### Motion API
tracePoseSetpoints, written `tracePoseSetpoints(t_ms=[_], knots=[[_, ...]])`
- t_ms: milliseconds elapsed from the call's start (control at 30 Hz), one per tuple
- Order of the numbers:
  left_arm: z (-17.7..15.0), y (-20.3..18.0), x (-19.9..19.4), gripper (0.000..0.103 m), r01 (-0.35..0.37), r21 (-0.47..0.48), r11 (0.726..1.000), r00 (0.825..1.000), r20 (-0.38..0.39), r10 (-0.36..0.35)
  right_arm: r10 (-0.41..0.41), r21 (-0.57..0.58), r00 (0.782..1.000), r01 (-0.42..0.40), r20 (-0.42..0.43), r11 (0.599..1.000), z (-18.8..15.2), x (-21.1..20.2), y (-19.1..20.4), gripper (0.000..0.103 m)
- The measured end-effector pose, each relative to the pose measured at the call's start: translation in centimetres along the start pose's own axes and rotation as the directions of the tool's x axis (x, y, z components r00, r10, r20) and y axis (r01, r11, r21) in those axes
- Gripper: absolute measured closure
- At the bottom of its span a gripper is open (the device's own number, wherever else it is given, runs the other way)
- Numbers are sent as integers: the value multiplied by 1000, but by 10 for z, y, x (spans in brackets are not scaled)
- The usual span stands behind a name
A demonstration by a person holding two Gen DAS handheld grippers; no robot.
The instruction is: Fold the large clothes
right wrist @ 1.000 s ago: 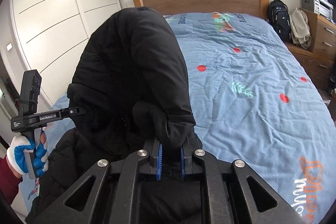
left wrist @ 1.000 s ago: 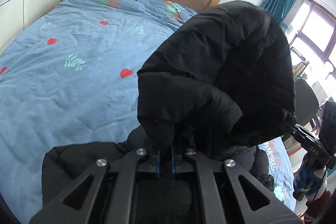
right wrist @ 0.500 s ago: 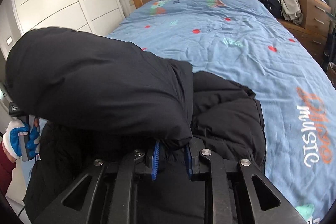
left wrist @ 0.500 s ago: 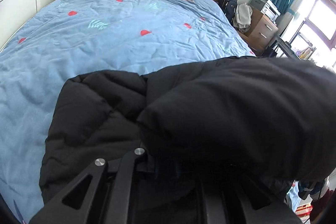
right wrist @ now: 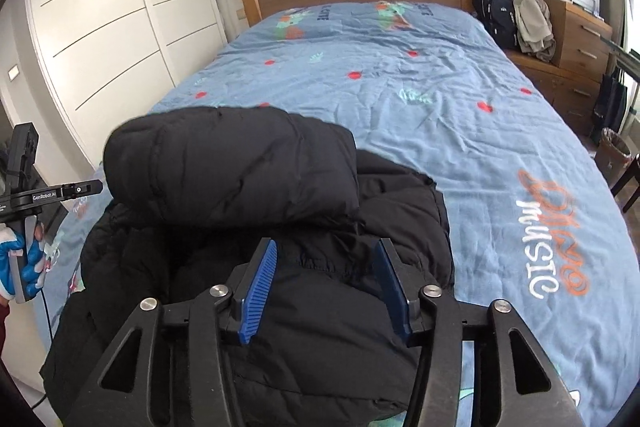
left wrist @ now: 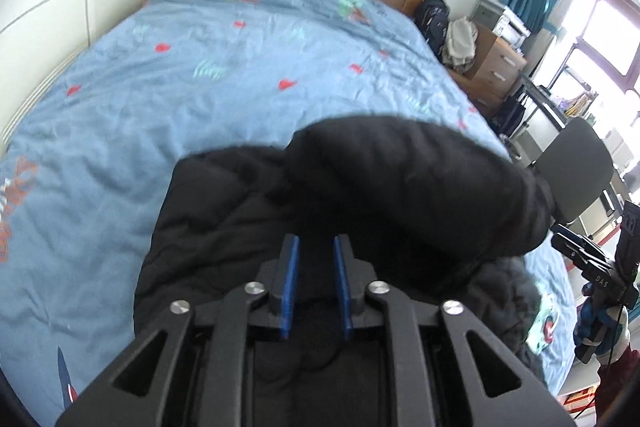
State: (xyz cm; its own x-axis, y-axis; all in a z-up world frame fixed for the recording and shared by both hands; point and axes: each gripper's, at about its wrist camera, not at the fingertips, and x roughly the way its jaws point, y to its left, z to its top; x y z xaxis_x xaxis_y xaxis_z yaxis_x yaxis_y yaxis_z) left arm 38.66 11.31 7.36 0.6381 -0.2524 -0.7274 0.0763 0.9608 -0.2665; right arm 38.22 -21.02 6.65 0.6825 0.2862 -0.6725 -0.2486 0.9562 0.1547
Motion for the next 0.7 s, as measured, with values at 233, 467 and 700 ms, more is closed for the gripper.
tracePoseSetpoints(t_ms=[233, 467, 700], knots=[[74, -58, 22, 61, 49, 69, 996, 997, 49, -52, 51, -30, 995, -48, 82, 998, 72, 19, 46, 35], [48, -70, 89, 59, 10, 105, 994, 999, -40, -6, 131, -80, 991, -133, -39, 988, 58, 78, 73, 31], [-38, -55, 148, 57, -77, 119, 990, 989, -119, 92, 62, -136, 982, -87, -179, 987, -18, 125, 70, 29]])
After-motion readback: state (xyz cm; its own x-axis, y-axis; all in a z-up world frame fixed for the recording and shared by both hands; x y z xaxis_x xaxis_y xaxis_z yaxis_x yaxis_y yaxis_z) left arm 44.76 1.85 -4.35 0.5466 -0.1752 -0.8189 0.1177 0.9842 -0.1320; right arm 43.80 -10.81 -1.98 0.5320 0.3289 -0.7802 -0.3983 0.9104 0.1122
